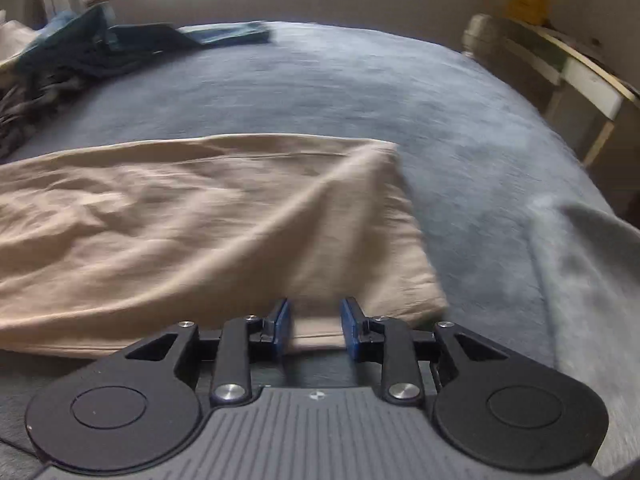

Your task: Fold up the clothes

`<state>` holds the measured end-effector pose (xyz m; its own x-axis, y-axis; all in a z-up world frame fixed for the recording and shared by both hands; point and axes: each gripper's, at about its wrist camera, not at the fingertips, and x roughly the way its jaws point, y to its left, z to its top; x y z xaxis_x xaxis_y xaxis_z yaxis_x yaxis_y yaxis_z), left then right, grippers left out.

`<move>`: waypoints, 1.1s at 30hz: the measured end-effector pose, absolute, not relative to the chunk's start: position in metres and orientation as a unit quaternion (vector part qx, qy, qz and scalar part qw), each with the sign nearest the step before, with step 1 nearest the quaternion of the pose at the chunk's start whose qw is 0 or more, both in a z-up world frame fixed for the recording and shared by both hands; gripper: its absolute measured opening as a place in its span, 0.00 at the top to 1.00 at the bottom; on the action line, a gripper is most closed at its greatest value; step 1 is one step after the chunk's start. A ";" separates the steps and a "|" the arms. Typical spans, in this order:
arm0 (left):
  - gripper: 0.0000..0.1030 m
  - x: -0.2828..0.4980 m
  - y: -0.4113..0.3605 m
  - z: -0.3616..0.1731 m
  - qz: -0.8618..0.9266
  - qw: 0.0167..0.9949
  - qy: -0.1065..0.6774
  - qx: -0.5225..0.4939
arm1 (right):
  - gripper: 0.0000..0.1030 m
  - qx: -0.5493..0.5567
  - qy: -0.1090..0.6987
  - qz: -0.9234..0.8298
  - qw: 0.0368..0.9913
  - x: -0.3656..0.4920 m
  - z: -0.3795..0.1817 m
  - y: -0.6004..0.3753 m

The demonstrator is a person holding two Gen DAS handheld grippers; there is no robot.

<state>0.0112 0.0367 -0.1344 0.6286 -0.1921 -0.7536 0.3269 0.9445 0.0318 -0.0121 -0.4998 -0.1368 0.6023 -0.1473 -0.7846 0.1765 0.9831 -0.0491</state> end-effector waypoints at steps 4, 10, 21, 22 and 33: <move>0.15 0.011 0.042 -0.133 -0.138 0.899 0.408 0.082 | 0.72 0.086 0.420 -0.209 0.879 -0.030 -0.131 -0.547; 0.15 0.012 0.041 -0.133 -0.122 0.902 0.407 0.074 | 0.72 0.040 0.371 -0.037 0.927 -0.025 -0.100 -0.474; 0.15 -0.003 0.051 -0.128 -0.113 0.903 0.409 0.071 | 0.92 0.204 0.380 -0.079 0.899 -0.002 -0.151 -0.528; 0.15 -0.002 0.052 -0.127 -0.112 0.903 0.409 0.069 | 0.92 0.220 0.369 -0.121 0.895 -0.002 -0.152 -0.544; 0.15 -0.001 0.056 -0.127 -0.103 0.906 0.405 0.064 | 0.92 0.160 0.390 -0.088 0.903 0.002 -0.136 -0.507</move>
<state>-0.0013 0.0565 -0.1267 0.6504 -0.1350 -0.7475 0.2386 0.9706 0.0323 0.0021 -0.5073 -0.1362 0.6806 -0.0346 -0.7319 0.2836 0.9335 0.2195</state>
